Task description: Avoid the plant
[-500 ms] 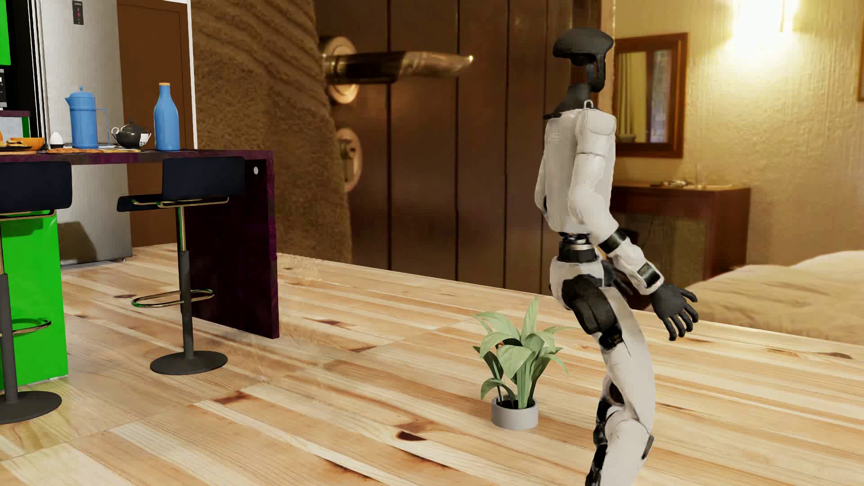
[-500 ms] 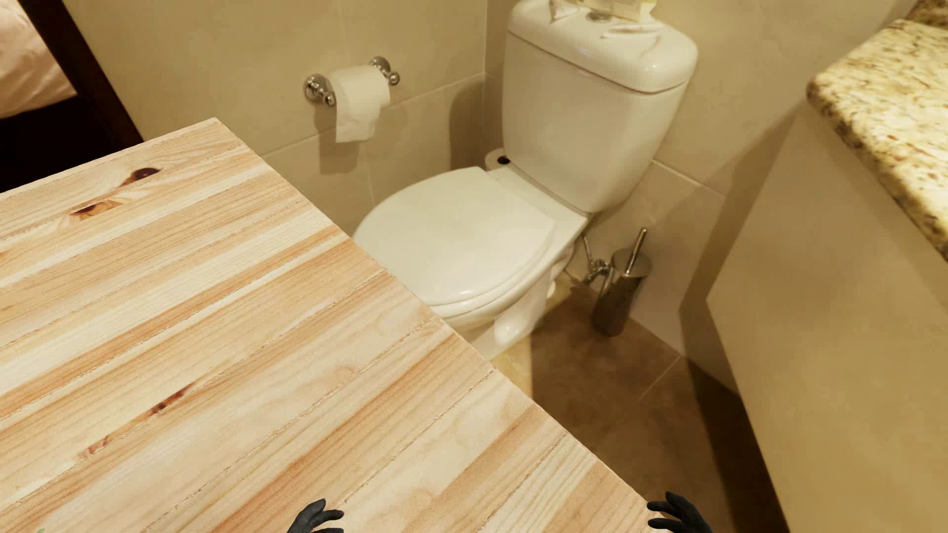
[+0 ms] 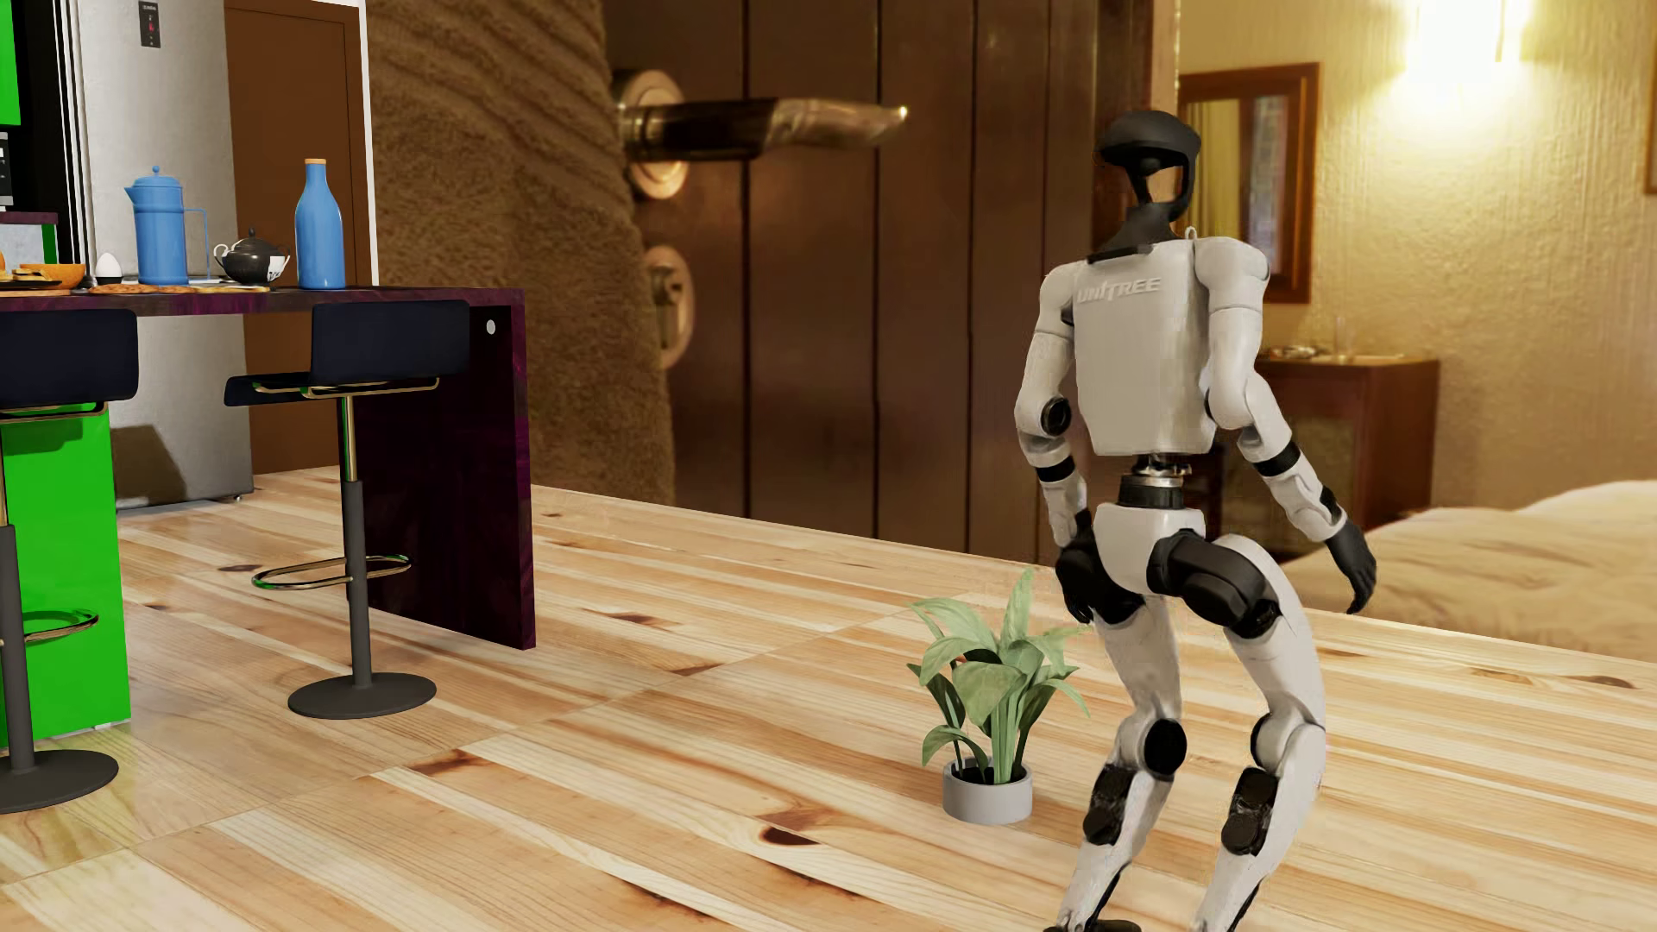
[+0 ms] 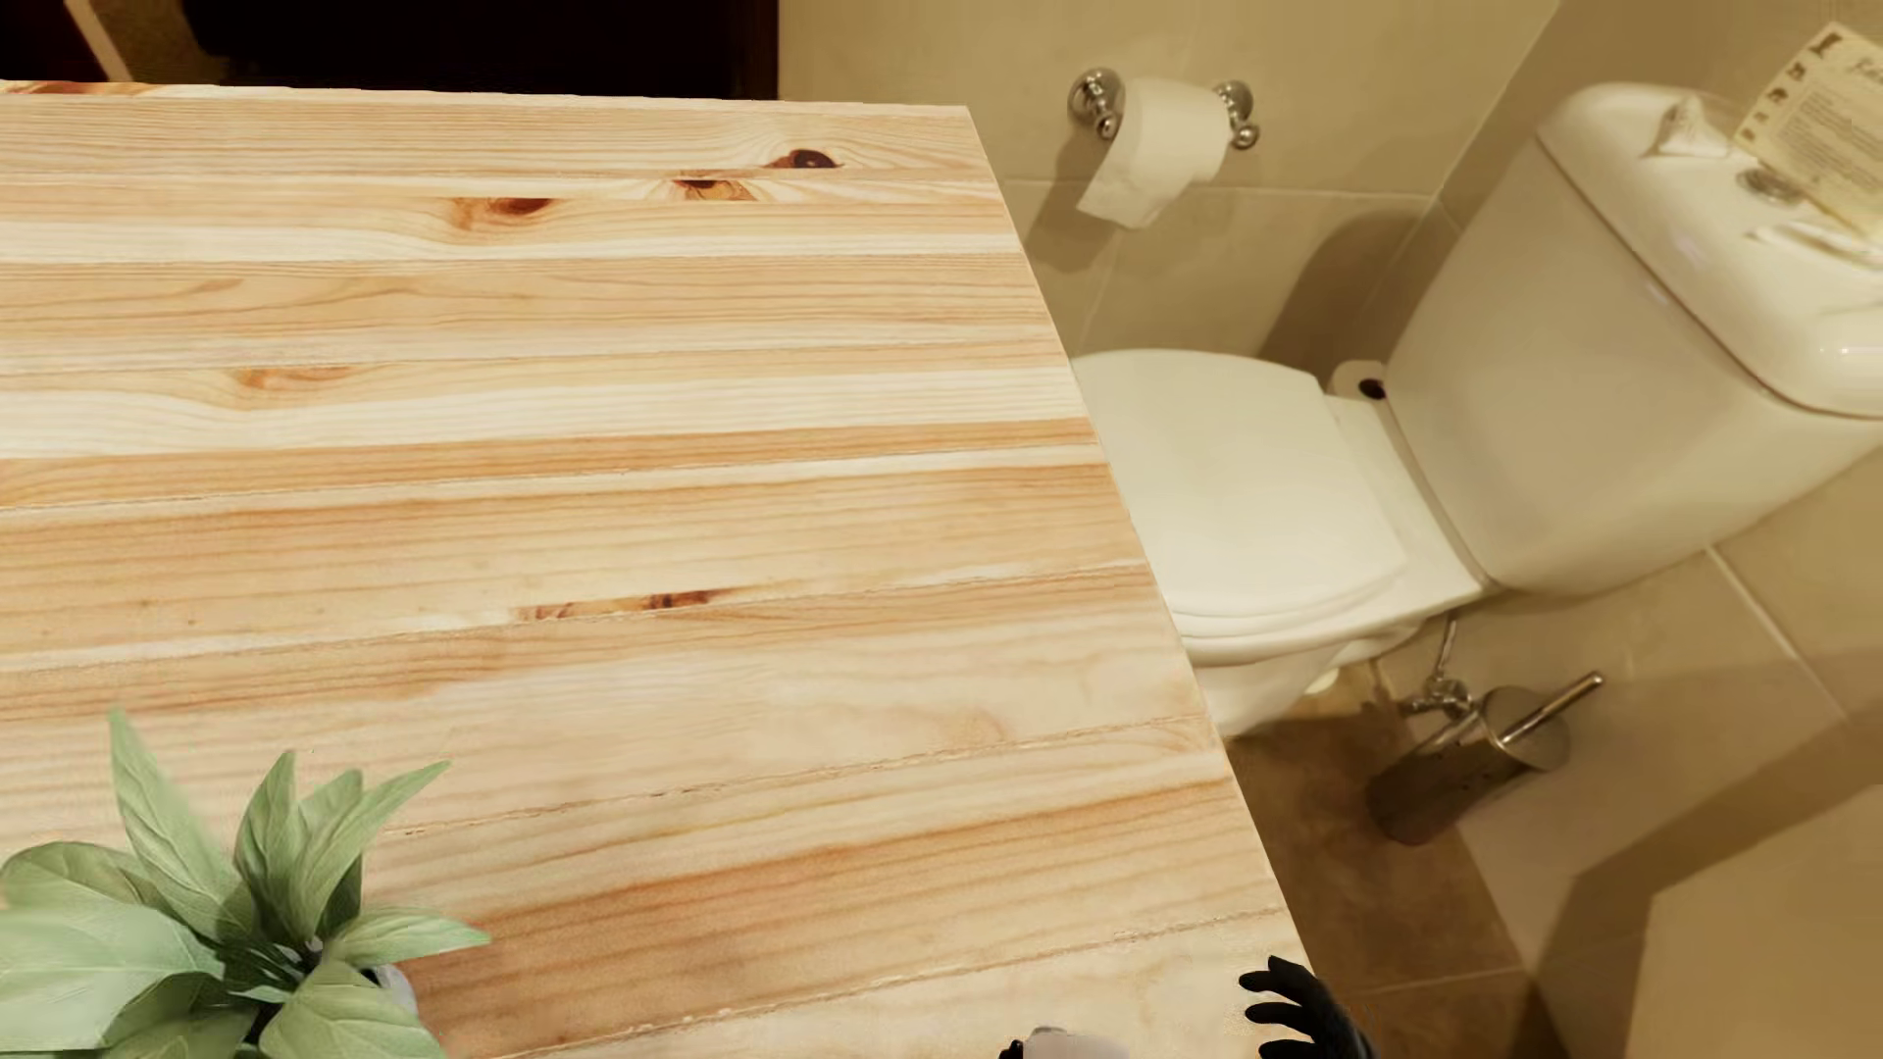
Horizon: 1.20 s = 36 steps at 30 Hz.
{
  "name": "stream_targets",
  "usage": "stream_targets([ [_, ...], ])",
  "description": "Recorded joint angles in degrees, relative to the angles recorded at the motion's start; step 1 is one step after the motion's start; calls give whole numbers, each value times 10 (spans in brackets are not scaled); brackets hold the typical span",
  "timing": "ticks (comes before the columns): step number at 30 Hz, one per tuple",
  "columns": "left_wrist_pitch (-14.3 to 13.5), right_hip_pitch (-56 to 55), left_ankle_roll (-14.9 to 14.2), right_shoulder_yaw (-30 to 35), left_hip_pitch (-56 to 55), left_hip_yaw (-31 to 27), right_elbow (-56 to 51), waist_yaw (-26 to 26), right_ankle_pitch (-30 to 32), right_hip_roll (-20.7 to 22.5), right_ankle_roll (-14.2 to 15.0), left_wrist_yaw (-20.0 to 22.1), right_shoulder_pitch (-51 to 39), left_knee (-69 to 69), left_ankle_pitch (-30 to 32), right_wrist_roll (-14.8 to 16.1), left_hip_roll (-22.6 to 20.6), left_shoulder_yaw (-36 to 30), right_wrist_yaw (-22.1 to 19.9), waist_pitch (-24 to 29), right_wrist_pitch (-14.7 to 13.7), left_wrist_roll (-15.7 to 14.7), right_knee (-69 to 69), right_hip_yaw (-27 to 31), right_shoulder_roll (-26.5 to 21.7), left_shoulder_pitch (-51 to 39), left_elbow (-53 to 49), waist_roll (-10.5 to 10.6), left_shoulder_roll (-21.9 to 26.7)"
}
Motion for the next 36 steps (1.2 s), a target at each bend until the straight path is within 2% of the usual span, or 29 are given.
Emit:
stream_targets([
  [2, -63, -29, 0, -16, 80, -38, -8, -26, 30, -8, -8, -4, 51, -82, 2, 15, -26, 2, -7, -14, 46, 30, -50, -4, -12, -46, -13, -5, -18],
  [3, -89, -35, 0, -17, 118, -57, -15, -15, 48, -20, -12, -7, 67, -108, 4, 28, -35, -12, -13, -9, 48, 49, -79, 10, -13, -73, -16, -3, -21],
  [4, -106, -29, 0, -23, 136, -64, -7, -1, 60, -34, -13, -6, 58, -85, 26, 45, -44, -1, -20, 7, 36, 66, -120, 21, -13, -93, -34, -2, -32],
  [5, -112, -3, -15, -24, 107, -53, 7, 14, 81, -59, -8, 2, 40, 13, 88, 64, -52, -7, -30, 18, 0, 75, -195, 27, -24, -94, -63, 1, -32],
  [6, -111, 30, -7, -18, 57, -31, 34, 49, 63, -62, -46, 0, 17, 117, 203, 85, -29, -11, -42, 26, -47, 66, -195, 2, -48, -92, -52, 33, -26],
  [7, -102, 68, -9, -17, 9, -4, 45, 87, 39, -63, -110, -11, -13, 178, 260, 105, -3, -2, -56, 31, -79, 48, -204, -22, -59, -70, -50, 68, -21],
  [9, -62, 148, -21, -2, -59, 28, 4, 163, -2, -81, -69, -23, -79, 148, 142, 128, 24, 17, -71, 27, -76, 17, -231, -54, -55, 5, -63, 120, -24],
  [11, -18, 206, -39, 48, -85, 20, -17, 193, -40, -90, -72, -11, -136, 42, 49, 122, 27, 16, -64, 13, -49, 15, -228, -52, -16, 64, -71, 144, -37],
  [12, -7, 169, -26, 50, -72, 21, -19, 176, 21, -96, -45, -2, -148, -32, 104, 106, 33, -28, -50, 17, -37, 16, -100, -41, 11, 63, -40, 153, -27],
  [13, 0, 113, -17, 64, -51, 21, 4, 145, 138, -97, -21, 3, -148, -44, 132, 87, 27, -44, -32, 23, -35, 15, 22, -11, 23, 47, 10, 142, -22],
  [14, 10, 78, -20, 52, -30, 9, 21, 105, 167, -84, -6, 2, -109, -44, 110, 65, 12, -29, -8, 27, -39, 9, 41, 22, 27, 33, 16, 117, -16],
  [16, 12, 25, -30, -10, 14, -17, 26, 44, 40, -67, 9, 1, 5, -70, 80, 20, -18, 1, 44, 17, -24, 11, -57, 61, -3, -11, -37, 47, -22],
  [17, 1, 34, -31, -17, 36, -30, 54, 50, 30, -76, 15, -9, 41, -71, 54, 8, -26, 0, 60, 12, -14, 17, -169, 66, -29, -39, -67, 20, -29],
  [19, -46, 119, 25, -11, 19, -9, 27, 74, -16, -77, -83, -56, 7, 33, 85, 25, 13, -6, 52, 28, 49, 21, -194, -5, -64, -60, -42, 47, -47],
  [20, -64, 164, 38, -7, -5, 18, -2, 95, -34, -85, -56, -79, -31, 60, 117, 45, 25, -3, 25, 35, 64, 15, -218, -30, -53, -30, -49, 58, -46],
  [21, -70, 170, 30, 4, -25, 30, -25, 120, -20, -93, -40, -87, -79, 30, 111, 64, 25, -16, -8, 42, 55, 10, -171, -42, -29, 4, -63, 70, -28],
  [22, -73, 135, 3, 24, -30, 30, -32, 131, 54, -93, -29, -82, -121, -29, 89, 79, 30, -36, -36, 42, 30, 8, -61, -41, -3, 24, -41, 86, 3],
  [23, -77, 83, 2, 51, -8, 15, -14, 130, 167, -83, -19, -58, -135, -30, 67, 86, 17, -39, -53, 36, -10, 12, 34, -11, 12, 41, 12, 84, 17],
  [25, -45, 3, 1, 25, 58, -17, -7, 93, 92, -66, -5, 8, -74, -68, 41, 76, -19, -11, -49, 30, -65, 5, 15, 39, 24, 57, -11, 56, -11],
  [26, -25, -38, 1, 13, 95, -34, -22, 76, 52, -67, 1, 41, -29, -89, 26, 62, -33, -25, -39, 28, -67, 8, -31, 41, 20, 34, -8, 42, -22],
  [28, 17, -49, 16, -3, 95, -41, 24, 72, 67, -70, 14, 59, -1, 15, 36, 47, -46, 17, -18, 32, -74, 24, -206, 30, -43, -17, -74, 25, -42],
  [29, 19, -32, 37, -2, 45, -19, 52, 85, 151, -83, -1, 47, -20, 141, 131, 46, -33, -3, -20, 32, -74, 30, -199, 16, -75, -32, -71, 33, -43],
  [30, 10, -5, 21, -11, -2, -2, 52, 108, 121, -89, -70, 14, -27, 208, 230, 51, -15, -7, -36, 28, -78, 26, -193, -6, -81, -38, -33, 53, -39],
  [31, 4, 31, -9, -18, -40, 10, 32, 131, 98, -94, -93, -25, -39, 238, 247, 62, 1, -1, -52, 29, -74, 17, -199, -26, -79, -25, -26, 79, -26],
  [32, 5, 67, -16, -7, -70, 21, -19, 143, 77, -103, -57, -54, -45, 211, 188, 78, 25, 8, -63, 23, -61, 11, -210, -48, -56, -9, -43, 98, -8],
  [33, 3, 104, -15, 18, -78, 31, -29, 155, 56, -111, -66, -63, -49, 127, 119, 89, 44, 34, -63, 11, -57, 22, -221, -68, -31, 8, -53, 111, -21],
  [34, -1, 132, -17, 38, -77, 34, -41, 148, 24, -123, -55, -59, -65, 14, 89, 92, 58, 31, -54, 5, -39, 38, -209, -82, -5, 23, -56, 117, -22],
  [35, -9, 129, -11, 70, -58, 34, -41, 123, 10, -134, -41, -44, -89, -11, 113, 86, 49, 13, -39, 7, -19, 46, -143, -62, 1, 23, -21, 110, -15],
  [36, -23, 92, -12, 67, -38, 20, -23, 97, 84, -124, -36, -24, -91, -17, 98, 71, 32, -23, -23, 12, -7, 44, -49, -14, 1, 16, 4, 94, -4],
])
